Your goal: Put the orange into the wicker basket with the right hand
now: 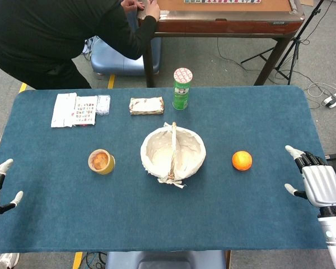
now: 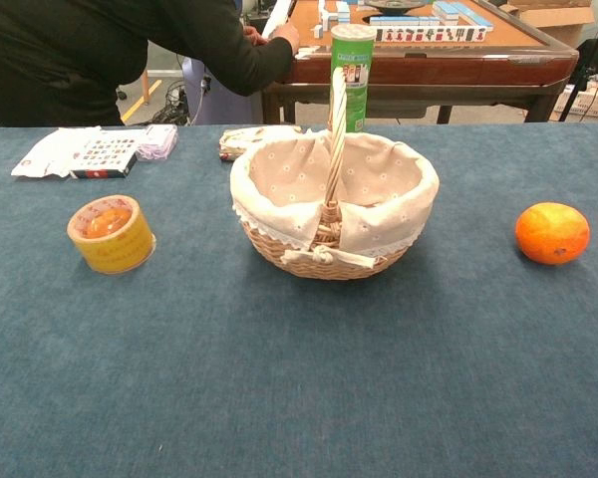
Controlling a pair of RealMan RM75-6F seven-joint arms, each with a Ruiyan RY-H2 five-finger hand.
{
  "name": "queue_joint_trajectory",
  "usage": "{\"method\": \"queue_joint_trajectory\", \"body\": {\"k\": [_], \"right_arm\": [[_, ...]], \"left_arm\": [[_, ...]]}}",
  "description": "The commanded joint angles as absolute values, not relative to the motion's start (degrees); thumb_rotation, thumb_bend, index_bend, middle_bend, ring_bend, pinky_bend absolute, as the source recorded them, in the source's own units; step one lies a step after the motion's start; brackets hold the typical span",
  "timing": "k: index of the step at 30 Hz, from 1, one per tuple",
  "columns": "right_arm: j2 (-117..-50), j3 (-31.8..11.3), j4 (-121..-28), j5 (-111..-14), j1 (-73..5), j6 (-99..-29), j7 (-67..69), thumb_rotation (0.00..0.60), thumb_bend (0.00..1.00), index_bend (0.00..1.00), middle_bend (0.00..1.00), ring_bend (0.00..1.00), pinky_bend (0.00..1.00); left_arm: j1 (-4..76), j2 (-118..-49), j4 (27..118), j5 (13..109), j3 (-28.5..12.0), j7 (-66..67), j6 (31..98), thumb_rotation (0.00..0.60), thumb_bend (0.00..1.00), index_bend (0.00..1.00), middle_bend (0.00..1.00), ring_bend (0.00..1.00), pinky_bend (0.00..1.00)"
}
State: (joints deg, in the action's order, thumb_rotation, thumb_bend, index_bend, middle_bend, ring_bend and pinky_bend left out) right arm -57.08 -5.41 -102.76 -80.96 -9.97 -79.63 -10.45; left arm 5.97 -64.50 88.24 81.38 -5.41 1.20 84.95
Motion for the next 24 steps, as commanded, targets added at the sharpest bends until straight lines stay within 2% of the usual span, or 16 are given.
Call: {"method": "queue_joint_trajectory", "body": {"k": [1, 12, 20, 24], "right_arm": [[-57.2, -5.3, -102.7, -81.0, -10.0, -79.5, -10.6, 0.6, 0.0, 0.15, 0.23, 0.2, 0.32], [-57.7, -5.4, -103.0, -81.4, -11.5, -77.1, -10.7, 0.6, 0.0, 0.15, 0.23, 0.2, 0.32], [-57.5, -6.9, -105.1, -77.2, -18.1, -66.3, -13.3, 0.6, 0.0, 0.15, 0.19, 0.16, 0.32], [-59.5, -8.0, -103.2, -73.4, -22.0, -60.7, -14.7, 0.6, 0.0, 0.11, 0.15, 0.1, 0.29]], "left_arm": [[5.9, -64.5, 88.1, 81.3, -5.4, 1.1, 84.9, 0.6, 0.3, 0.1, 0.16, 0.14, 0.17], [5.7, -64.5, 87.6, 80.9, -5.3, 0.5, 84.8, 0.6, 0.3, 0.1, 0.16, 0.14, 0.17], [5.2, -64.8, 87.3, 81.0, -5.1, 0.2, 85.3, 0.6, 0.3, 0.1, 0.16, 0.14, 0.17], [4.8, -64.9, 87.1, 80.9, -5.0, 0.0, 85.6, 0.6, 0.3, 0.1, 0.16, 0.14, 0.17]]}}
